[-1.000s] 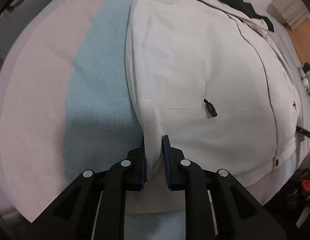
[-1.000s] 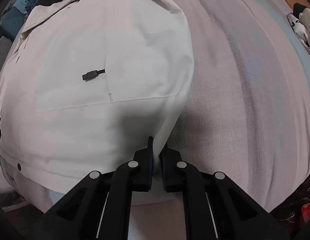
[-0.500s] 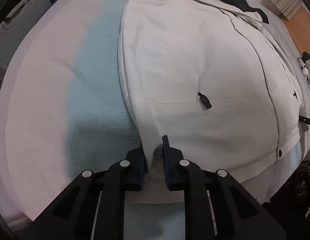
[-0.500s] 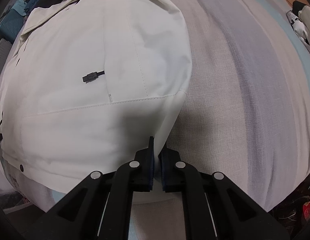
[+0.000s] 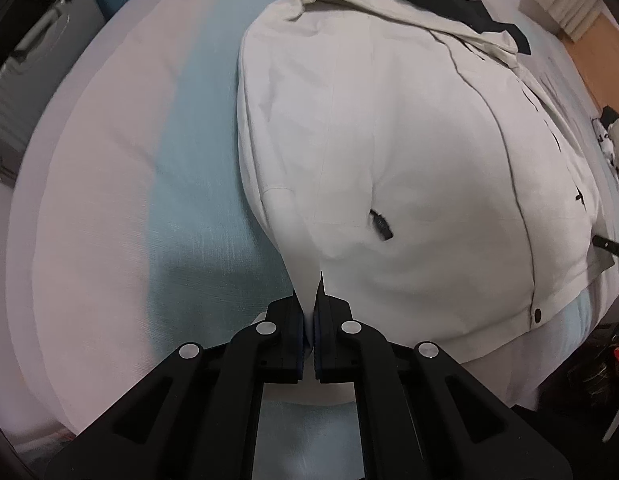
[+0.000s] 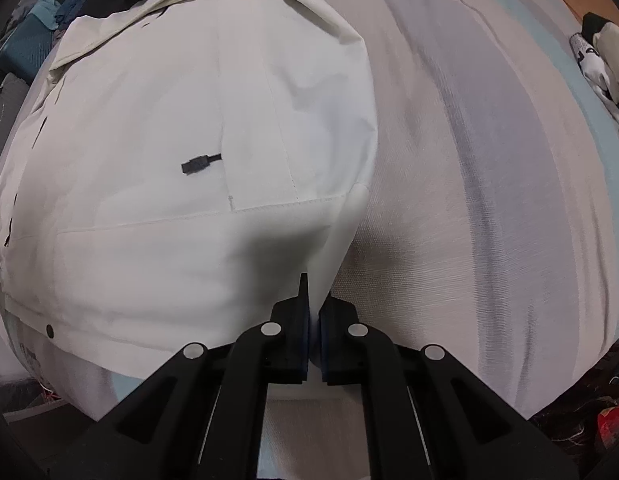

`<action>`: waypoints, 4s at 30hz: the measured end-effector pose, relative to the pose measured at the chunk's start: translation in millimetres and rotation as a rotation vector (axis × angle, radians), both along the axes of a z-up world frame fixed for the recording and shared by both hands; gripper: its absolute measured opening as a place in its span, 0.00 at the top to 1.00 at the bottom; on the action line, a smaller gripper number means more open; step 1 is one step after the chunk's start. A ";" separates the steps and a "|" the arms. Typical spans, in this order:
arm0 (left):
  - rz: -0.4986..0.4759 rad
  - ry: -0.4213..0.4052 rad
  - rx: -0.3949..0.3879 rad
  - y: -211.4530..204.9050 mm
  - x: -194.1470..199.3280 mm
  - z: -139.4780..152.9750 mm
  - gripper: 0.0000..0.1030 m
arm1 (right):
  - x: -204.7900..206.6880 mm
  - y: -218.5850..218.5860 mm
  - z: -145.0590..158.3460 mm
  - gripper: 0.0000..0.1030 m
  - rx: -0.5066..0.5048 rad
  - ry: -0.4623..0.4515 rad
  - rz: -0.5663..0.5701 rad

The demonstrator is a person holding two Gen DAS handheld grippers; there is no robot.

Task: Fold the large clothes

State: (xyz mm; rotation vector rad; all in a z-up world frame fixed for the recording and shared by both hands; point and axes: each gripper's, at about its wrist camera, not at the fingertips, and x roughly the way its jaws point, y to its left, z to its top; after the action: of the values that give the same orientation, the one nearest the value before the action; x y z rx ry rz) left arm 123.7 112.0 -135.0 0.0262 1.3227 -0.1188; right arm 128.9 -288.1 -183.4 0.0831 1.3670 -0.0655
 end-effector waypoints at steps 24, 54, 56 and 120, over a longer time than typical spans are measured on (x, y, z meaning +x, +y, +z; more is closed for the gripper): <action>-0.111 -0.027 -0.079 -25.1 43.0 68.4 0.99 | 26.7 28.9 98.2 0.98 -0.007 -0.045 0.023; 0.043 -0.053 0.020 -41.9 156.1 107.6 0.98 | 168.5 -6.2 124.3 0.98 0.168 -0.074 0.142; 0.051 -0.055 0.020 -38.8 162.2 108.1 0.98 | 175.1 -7.4 126.8 0.98 0.166 -0.076 0.145; -0.053 -0.040 0.044 -17.8 544.0 79.8 0.98 | 533.2 1.2 134.4 0.98 -0.034 -0.150 -0.013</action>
State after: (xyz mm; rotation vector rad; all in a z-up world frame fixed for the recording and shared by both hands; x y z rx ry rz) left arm 667.7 94.2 -55.2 0.1011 1.2847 -0.1334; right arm 662.1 -286.9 -49.1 0.0673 1.2147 -0.0920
